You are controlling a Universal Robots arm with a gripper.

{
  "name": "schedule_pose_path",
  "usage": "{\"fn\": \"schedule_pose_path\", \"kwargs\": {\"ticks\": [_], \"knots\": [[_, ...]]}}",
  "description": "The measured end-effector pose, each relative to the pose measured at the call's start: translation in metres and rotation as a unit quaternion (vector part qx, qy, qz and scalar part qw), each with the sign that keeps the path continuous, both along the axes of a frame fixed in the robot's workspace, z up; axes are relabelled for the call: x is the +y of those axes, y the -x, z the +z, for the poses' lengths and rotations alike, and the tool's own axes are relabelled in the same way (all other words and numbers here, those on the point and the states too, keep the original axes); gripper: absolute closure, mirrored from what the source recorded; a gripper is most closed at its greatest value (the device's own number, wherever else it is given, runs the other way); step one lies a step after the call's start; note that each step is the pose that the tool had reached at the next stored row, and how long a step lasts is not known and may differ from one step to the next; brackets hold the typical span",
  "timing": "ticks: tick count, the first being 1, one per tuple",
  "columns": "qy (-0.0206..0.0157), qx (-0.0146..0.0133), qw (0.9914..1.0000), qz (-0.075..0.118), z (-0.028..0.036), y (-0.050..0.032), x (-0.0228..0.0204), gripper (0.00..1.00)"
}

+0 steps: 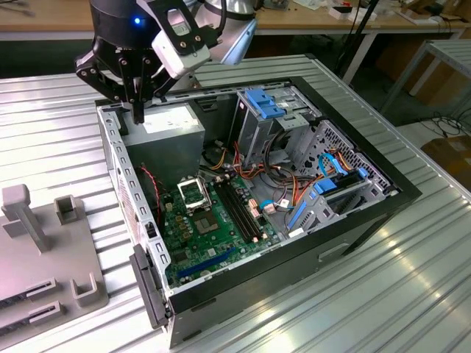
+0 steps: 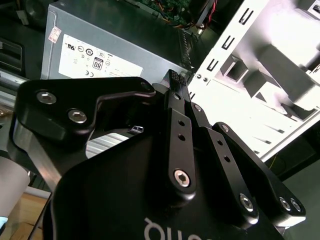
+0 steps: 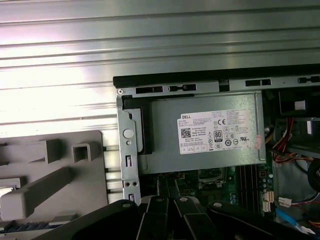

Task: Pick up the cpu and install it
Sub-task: 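Reach for the cpu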

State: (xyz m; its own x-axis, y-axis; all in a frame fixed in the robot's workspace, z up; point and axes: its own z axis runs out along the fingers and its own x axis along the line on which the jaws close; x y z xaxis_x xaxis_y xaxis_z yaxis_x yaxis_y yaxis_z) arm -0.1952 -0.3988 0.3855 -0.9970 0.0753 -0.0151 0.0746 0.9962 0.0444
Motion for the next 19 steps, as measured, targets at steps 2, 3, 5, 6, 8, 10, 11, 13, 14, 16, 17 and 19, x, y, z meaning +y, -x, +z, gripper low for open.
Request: {"fn": "schedule_pose_path", "kwargs": {"ticks": [2,3,5,6,8,10,11,13,14,16,17,19], "knots": [[0.0000,0.0000,1.00000,0.000,0.0000,0.0008,0.0000,0.89],[0.0000,0.0000,1.00000,0.000,0.0000,0.0012,0.0000,0.89],[0.0000,0.0000,1.00000,0.000,0.0000,0.0020,0.0000,0.89],[0.0000,0.0000,1.00000,0.000,-0.0001,0.0024,0.0000,0.89],[0.0000,0.0000,1.00000,0.000,-0.0001,0.0033,0.0000,0.89],[0.0000,0.0000,1.00000,0.000,-0.0001,0.0043,0.0000,0.89],[0.0000,0.0000,1.00000,0.000,-0.0001,0.0050,0.0000,0.89],[0.0000,0.0000,1.00000,0.000,-0.0001,0.0059,0.0000,0.89],[0.0000,0.0000,1.00000,0.000,-0.0001,0.0065,0.0000,0.89],[0.0000,0.0000,1.00000,0.000,-0.0001,0.0075,0.0000,0.89],[0.0000,0.0000,1.00000,0.000,-0.0001,0.0080,0.0000,0.89],[0.0000,0.0000,1.00000,0.000,-0.0002,0.0089,0.0000,0.89]]}}
